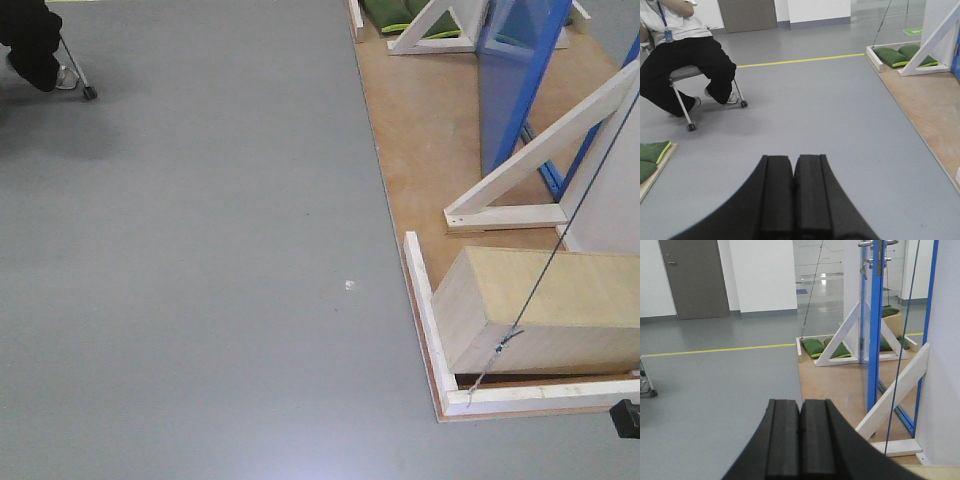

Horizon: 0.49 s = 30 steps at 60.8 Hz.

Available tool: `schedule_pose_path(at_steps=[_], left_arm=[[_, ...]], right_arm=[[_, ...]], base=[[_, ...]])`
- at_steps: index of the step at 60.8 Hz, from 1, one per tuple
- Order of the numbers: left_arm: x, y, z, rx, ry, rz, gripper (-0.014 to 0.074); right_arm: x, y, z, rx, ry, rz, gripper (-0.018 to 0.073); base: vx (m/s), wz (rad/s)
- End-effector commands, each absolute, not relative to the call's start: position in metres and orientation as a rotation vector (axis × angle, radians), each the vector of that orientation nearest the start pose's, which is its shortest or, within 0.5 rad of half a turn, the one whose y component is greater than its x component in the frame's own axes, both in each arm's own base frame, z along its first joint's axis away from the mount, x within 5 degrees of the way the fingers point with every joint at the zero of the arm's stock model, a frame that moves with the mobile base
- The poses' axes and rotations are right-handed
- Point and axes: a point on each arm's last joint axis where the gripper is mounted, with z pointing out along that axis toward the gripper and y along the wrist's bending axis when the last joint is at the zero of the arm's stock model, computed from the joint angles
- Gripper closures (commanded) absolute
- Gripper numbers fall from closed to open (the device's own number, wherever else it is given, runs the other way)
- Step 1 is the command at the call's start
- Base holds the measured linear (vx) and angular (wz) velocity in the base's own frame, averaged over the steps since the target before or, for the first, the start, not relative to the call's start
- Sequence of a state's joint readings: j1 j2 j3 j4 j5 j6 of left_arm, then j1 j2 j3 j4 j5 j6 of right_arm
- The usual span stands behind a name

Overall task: Move to blue door and open it
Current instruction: 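Drive the base forward toward the blue door beside the wooden platform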

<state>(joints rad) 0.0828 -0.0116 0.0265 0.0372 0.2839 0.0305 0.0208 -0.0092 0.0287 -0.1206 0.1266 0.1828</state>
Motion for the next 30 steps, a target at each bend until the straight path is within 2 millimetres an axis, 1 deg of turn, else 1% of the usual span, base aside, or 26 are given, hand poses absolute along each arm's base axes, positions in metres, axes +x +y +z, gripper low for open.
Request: schedule_pose_path(at_steps=[1,30], left_arm=[[0.0544,0.0052,0.1866,-0.029,1.679,0.112,0.0526],[0.0546,0.0052,0.1864,-0.028,1.683,0.111,0.0526]], right_arm=[[0.0562,0.0004,0.1945,0.033,1.544,0.051,0.0557],[0.0563,0.0004,0.1945,0.033,1.545,0.051,0.0557]], base=[[0.4,0.05],[0.41,0.01]])
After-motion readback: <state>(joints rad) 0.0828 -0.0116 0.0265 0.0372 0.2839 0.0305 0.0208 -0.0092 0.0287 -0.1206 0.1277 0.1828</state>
